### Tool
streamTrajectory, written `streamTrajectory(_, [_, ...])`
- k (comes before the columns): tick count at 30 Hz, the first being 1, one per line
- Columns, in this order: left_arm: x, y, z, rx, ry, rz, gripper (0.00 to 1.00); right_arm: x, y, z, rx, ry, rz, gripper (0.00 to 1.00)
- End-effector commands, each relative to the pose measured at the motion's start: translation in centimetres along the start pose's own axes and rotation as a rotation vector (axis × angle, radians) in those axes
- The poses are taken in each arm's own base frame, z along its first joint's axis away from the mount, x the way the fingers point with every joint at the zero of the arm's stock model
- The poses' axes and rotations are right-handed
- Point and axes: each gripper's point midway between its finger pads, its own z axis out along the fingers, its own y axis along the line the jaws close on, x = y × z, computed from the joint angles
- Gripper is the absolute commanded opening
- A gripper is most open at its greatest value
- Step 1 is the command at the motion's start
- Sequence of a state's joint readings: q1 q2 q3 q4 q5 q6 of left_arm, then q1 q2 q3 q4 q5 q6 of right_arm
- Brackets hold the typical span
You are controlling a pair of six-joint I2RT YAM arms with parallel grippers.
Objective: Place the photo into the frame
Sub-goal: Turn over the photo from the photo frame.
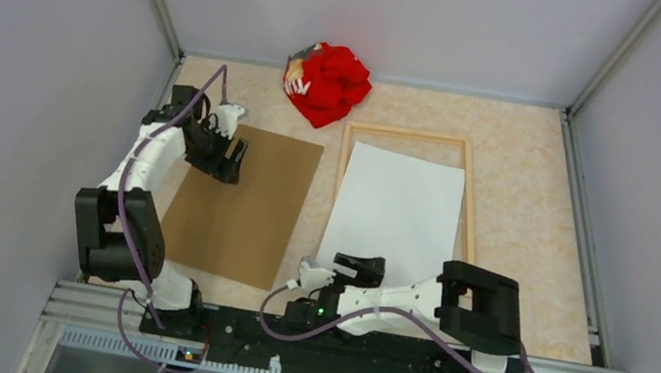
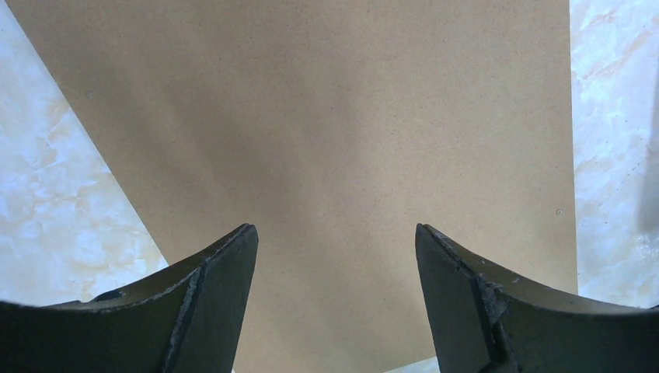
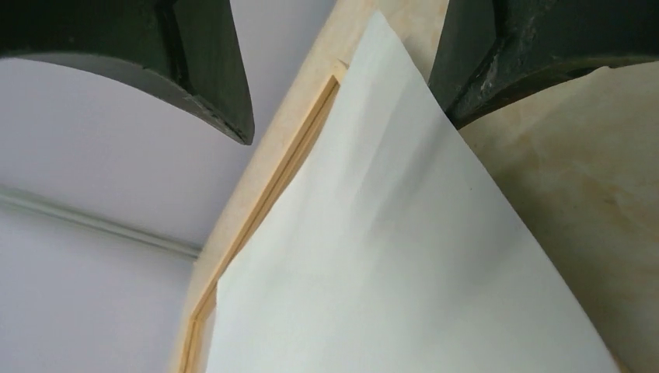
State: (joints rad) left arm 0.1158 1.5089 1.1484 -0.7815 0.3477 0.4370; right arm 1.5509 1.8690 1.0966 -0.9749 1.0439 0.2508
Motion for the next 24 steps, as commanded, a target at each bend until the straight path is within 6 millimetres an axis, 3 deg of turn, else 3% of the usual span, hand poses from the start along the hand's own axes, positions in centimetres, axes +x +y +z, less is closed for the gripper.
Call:
streamTrajectory(1, [-0.9, -0.7, -1.7, 0.004, -0.043, 0.030, 0.81, -1.1, -0.6, -2.5, -0.121, -0.024, 0.346, 0.83])
streamTrajectory(7, [-0.9, -0.5, -1.9, -0.007, -0.042, 0.045, 0.81, -0.5, 1.9, -5.9, -0.381, 0.016, 0.607, 0.98])
streamTrajectory(12, [-0.9, -0.4, -1.7, -0.007, -0.041, 0.048, 0.81, 0.4, 4.3, -9.1, -0.633, 0.047, 0.815, 0.99])
streamTrajectory(15, [-0.9, -0.5, -1.6, 0.001, -0.040, 0.047, 0.81, 1.7, 3.0, -9.9, -0.712, 0.091, 1.058, 0.99])
streamTrajectory(19, [-0.8, -0.7, -1.4, 0.003, -0.034, 0.055, 0.81, 3.6, 0.7, -10.1, -0.844, 0.120, 1.540, 0.99])
streamTrajectory(21, [-0.9, -0.8, -1.3, 0.004, -0.034, 0.056, 0.81, 5.7, 0.2, -8.9, -0.863, 0.153, 1.755, 0.99])
streamTrajectory(24, [-1.0, -1.1, -1.2, 0.004, -0.034, 0.061, 0.81, 9.4, 0.2, -7.7, -0.817, 0.200, 1.922, 0.99])
